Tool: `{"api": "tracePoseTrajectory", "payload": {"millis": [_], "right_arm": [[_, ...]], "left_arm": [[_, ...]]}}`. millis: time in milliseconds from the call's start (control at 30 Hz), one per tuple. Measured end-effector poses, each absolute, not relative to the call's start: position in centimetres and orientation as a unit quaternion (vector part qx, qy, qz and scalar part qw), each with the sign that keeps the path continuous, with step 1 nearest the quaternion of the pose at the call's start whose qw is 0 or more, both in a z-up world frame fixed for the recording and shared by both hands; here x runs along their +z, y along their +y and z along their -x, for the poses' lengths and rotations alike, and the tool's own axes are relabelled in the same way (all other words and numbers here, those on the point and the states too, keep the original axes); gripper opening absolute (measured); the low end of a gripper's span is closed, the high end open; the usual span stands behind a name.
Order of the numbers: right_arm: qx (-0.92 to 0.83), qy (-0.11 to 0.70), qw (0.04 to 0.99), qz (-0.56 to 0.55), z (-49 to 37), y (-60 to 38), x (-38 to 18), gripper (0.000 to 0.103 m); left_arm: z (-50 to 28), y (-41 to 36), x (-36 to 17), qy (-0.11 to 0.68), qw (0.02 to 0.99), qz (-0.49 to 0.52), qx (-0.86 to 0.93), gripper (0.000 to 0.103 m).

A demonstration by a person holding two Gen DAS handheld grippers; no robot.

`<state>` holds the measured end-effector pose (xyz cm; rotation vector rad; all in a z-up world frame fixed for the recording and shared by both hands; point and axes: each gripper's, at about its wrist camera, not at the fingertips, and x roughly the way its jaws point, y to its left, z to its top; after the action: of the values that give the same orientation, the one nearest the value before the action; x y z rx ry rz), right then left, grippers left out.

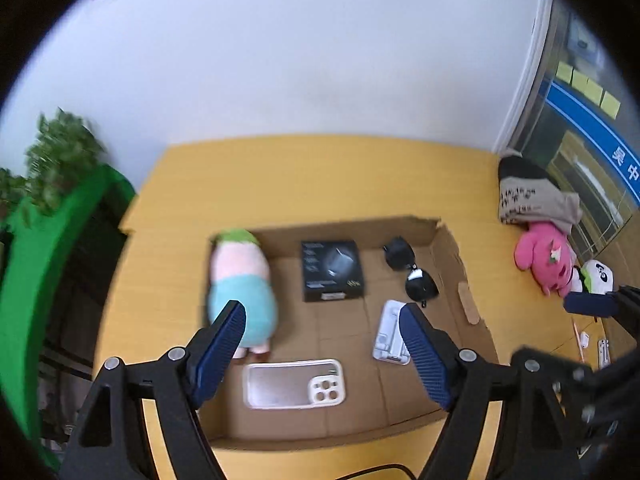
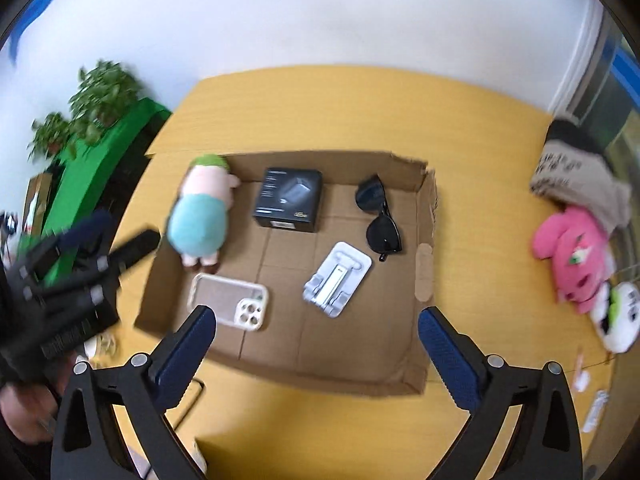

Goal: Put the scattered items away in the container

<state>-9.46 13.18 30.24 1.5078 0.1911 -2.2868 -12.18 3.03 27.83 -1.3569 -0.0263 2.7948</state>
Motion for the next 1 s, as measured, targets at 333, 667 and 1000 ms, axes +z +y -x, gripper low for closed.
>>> {"api": "tracePoseTrajectory", "payload": {"millis": [333, 667, 1000], "right_arm": [[-0.841, 0.116, 0.192, -0.493, 0.3, 11.5, 37.4, 0.103], [-0.853, 0.123, 0.187, -0.471, -3.1, 11.0, 40.0, 0.103], [-0.860, 0.126, 0.178, -0.461, -3.4, 11.2, 40.7, 0.103]], "left_arm": [[5.4, 2.5, 33.0, 0.013, 0.013, 0.430, 0.903, 0.080], [2.8, 2.3, 34.6, 0.027, 0.007, 0.416, 0.909, 0.080], [2.7, 3.0, 35.1, 0.036, 0.008, 0.408, 0.912, 0.080]]}}
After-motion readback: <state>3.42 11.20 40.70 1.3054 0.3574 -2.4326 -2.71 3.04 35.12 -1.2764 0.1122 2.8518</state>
